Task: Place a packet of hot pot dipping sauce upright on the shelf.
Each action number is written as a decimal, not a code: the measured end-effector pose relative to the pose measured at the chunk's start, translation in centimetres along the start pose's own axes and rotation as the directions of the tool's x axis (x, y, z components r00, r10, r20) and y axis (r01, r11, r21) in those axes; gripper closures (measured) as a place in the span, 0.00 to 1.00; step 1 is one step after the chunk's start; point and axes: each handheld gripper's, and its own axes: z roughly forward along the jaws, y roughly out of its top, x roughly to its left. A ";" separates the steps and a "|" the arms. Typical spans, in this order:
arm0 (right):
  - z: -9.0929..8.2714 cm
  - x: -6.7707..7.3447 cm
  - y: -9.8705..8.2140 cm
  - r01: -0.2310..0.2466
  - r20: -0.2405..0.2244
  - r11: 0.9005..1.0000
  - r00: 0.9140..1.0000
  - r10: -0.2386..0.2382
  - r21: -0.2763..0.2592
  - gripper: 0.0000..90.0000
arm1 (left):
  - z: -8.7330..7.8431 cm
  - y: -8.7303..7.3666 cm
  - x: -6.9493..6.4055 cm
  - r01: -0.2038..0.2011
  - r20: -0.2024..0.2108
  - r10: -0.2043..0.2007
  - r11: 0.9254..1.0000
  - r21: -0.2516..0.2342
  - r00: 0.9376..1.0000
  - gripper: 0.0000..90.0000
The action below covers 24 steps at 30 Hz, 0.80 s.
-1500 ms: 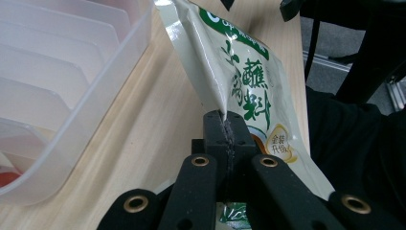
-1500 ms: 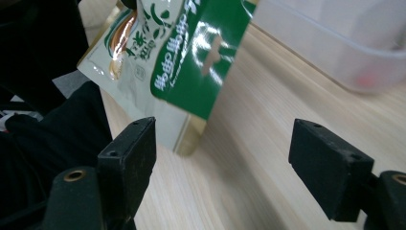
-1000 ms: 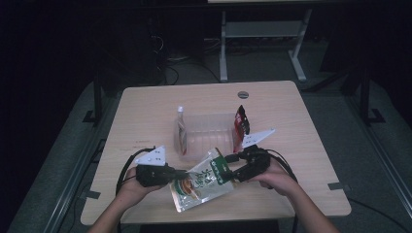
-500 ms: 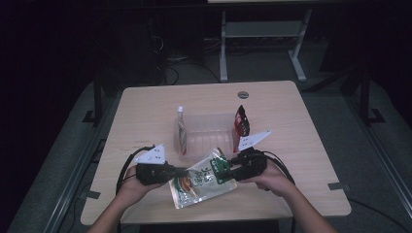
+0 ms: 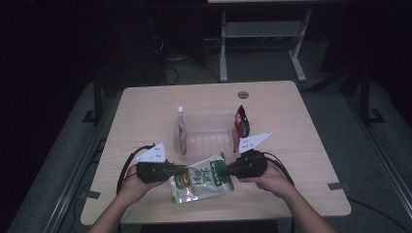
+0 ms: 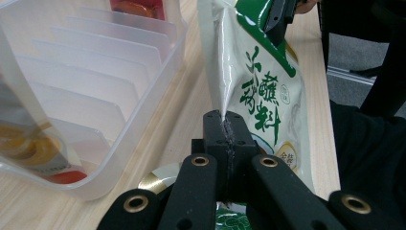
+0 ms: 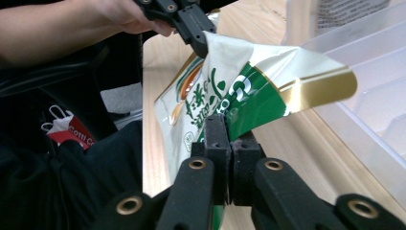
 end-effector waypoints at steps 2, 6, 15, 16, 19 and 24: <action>0.0 0.1 0.0 0.000 -0.004 1.000 1.000 0.000 0.000 1.00 | 0.1 -0.1 0.0 0.005 0.002 -0.005 1.000 -0.002 1.000 1.00; -0.1 0.1 -0.1 0.003 -0.012 1.000 1.000 -0.003 -0.007 1.00 | 0.1 -0.1 0.1 0.011 0.000 -0.011 1.000 -0.007 1.000 1.00; -0.4 0.3 0.2 0.008 -0.056 0.999 0.998 -0.011 -0.048 1.00 | 0.5 -0.2 0.2 0.025 -0.027 -0.025 1.000 0.002 0.999 0.89; -0.5 0.4 0.3 0.018 -0.056 0.998 0.998 -0.021 -0.056 1.00 | 0.3 -0.2 0.3 0.036 -0.018 -0.036 0.999 -0.004 0.999 0.86; -0.8 0.6 0.5 0.023 -0.071 0.996 0.997 -0.029 -0.084 1.00 | -0.1 -0.2 0.4 0.061 -0.023 -0.062 0.997 -0.038 0.998 0.78; -1.6 0.9 0.8 0.024 -0.077 0.993 0.996 -0.033 -0.115 1.00 | -0.7 -0.5 0.5 0.092 -0.031 -0.093 0.995 -0.036 0.995 0.63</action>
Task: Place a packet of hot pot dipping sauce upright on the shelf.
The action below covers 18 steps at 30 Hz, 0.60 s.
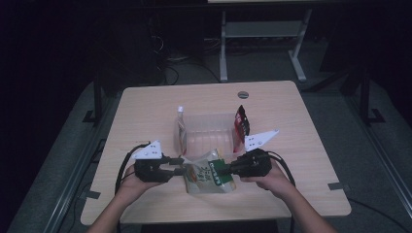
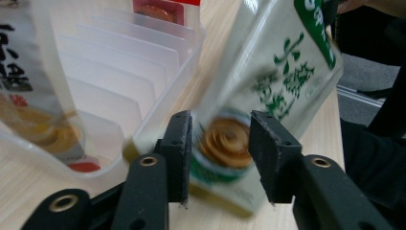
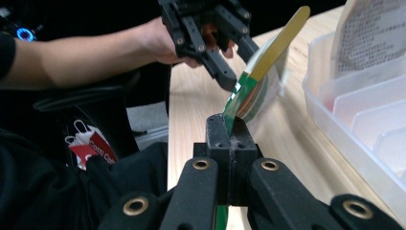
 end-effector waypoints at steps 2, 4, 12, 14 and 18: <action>-0.3 0.1 0.1 0.001 -0.001 1.000 1.000 -0.001 -0.019 1.00 | 0.0 -0.1 -0.1 0.006 0.017 -0.006 1.000 0.011 1.000 0.62; -0.7 0.3 0.4 0.016 0.002 0.999 1.000 -0.016 -0.044 1.00 | 0.0 -0.1 -0.3 0.005 0.026 -0.005 1.000 0.013 1.000 0.61; -1.5 1.0 1.4 0.049 0.022 0.995 0.999 -0.047 -0.088 1.00 | 0.3 -0.2 -0.8 0.009 0.073 -0.013 0.998 0.066 0.997 0.45; -1.7 1.1 1.5 0.051 0.024 0.995 0.999 -0.049 -0.086 1.00 | 0.4 -0.4 -0.9 0.009 0.070 -0.015 0.996 0.089 0.997 0.42; -2.1 1.3 2.0 0.063 0.041 0.992 0.997 -0.059 -0.108 1.00 | 0.4 -0.6 -1.0 0.028 0.040 -0.033 0.992 0.126 0.999 0.29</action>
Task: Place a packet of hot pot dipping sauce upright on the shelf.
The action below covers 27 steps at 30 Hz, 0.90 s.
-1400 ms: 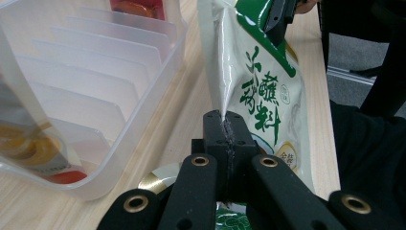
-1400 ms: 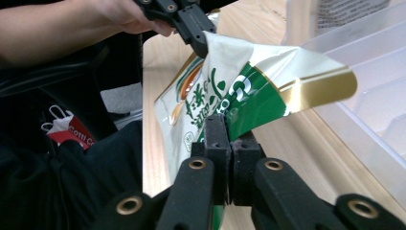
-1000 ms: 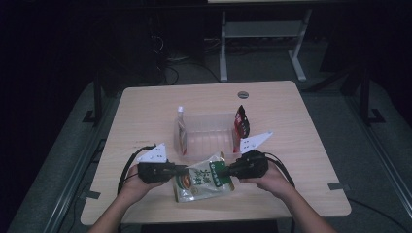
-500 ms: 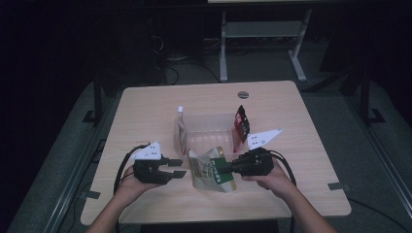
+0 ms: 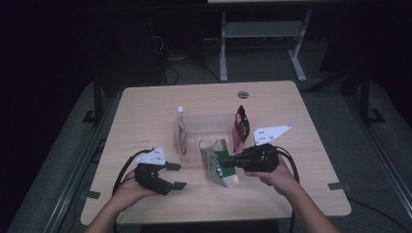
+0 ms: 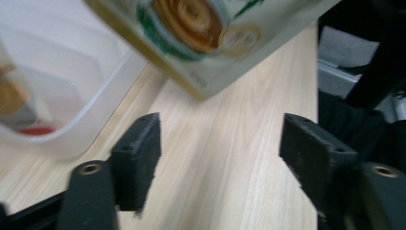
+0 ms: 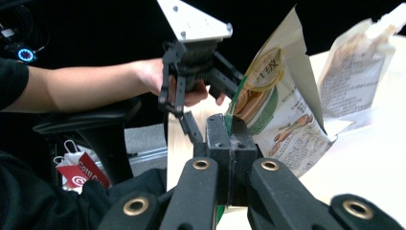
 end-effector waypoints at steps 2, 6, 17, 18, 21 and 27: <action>-0.1 0.0 0.4 0.007 0.001 1.000 1.000 -0.007 -0.008 1.00 | -0.1 -0.3 0.0 0.017 -0.018 -0.017 1.000 0.012 1.000 0.25; -0.2 0.1 1.3 0.013 0.003 0.999 1.000 -0.013 -0.035 1.00 | -0.4 -1.0 0.0 0.026 -0.046 -0.025 0.999 0.034 0.999 0.19; -0.1 -0.6 3.6 0.059 0.030 0.995 0.998 -0.057 -0.085 1.00 | -0.7 -2.3 -0.3 0.041 -0.068 -0.038 0.998 0.041 0.997 0.15; 0.0 -0.7 3.8 0.059 0.033 0.994 0.998 -0.056 -0.091 1.00 | -0.8 -2.3 -0.1 0.035 -0.071 -0.032 0.999 0.042 0.997 0.15; 0.2 -1.1 4.4 0.065 0.043 0.993 0.997 -0.061 -0.101 1.00 | -0.8 -2.4 0.0 0.039 -0.072 -0.036 0.998 0.040 0.997 0.15; 0.8 -2.2 5.7 0.071 0.060 0.991 0.996 -0.064 -0.116 1.00 | -0.5 -2.6 0.1 0.025 -0.062 -0.022 0.998 0.054 0.998 0.15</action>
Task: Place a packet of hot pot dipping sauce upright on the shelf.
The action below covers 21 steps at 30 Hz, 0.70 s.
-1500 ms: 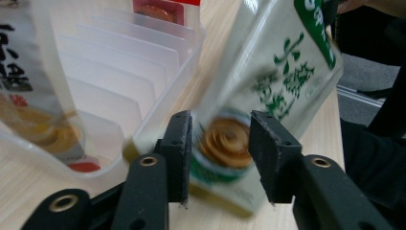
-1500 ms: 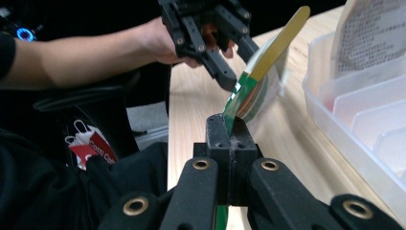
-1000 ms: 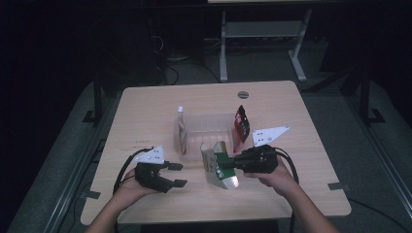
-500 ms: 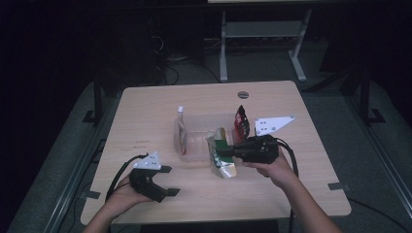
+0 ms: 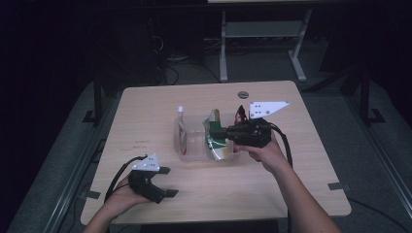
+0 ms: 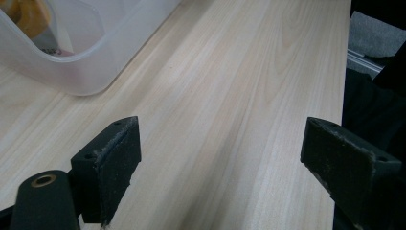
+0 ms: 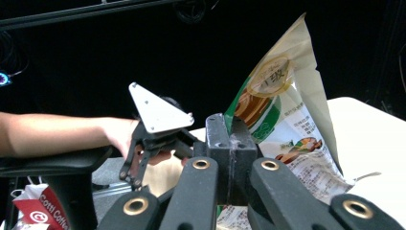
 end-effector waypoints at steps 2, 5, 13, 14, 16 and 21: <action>0.2 -0.4 0.3 0.004 0.006 1.000 1.000 -0.004 -0.001 1.00 | 0.0 0.0 0.0 -0.005 -0.002 0.005 1.000 -0.006 1.000 0.15; 0.6 -0.9 0.6 -0.002 0.011 1.000 1.000 0.002 -0.007 1.00 | 0.0 0.0 0.1 -0.001 -0.001 0.001 1.000 -0.005 1.000 0.15; 1.8 -1.8 0.9 -0.013 0.012 1.000 1.000 0.013 -0.005 1.00 | 0.0 -0.2 0.3 0.003 0.002 -0.003 1.000 -0.006 1.000 0.15; 1.9 -1.9 0.8 -0.022 0.012 1.000 1.000 0.022 -0.002 1.00 | 0.0 -0.2 0.3 0.003 0.003 -0.003 1.000 -0.005 1.000 0.15; 2.2 -2.3 0.7 -0.026 0.015 1.000 1.000 0.026 -0.003 1.00 | 0.0 -0.3 0.4 0.005 0.003 -0.005 1.000 -0.006 1.000 0.15; 3.0 -3.1 0.0 -0.047 0.033 0.999 0.998 0.047 0.002 1.00 | 0.0 -0.3 0.4 0.005 0.003 -0.005 1.000 -0.002 1.000 0.15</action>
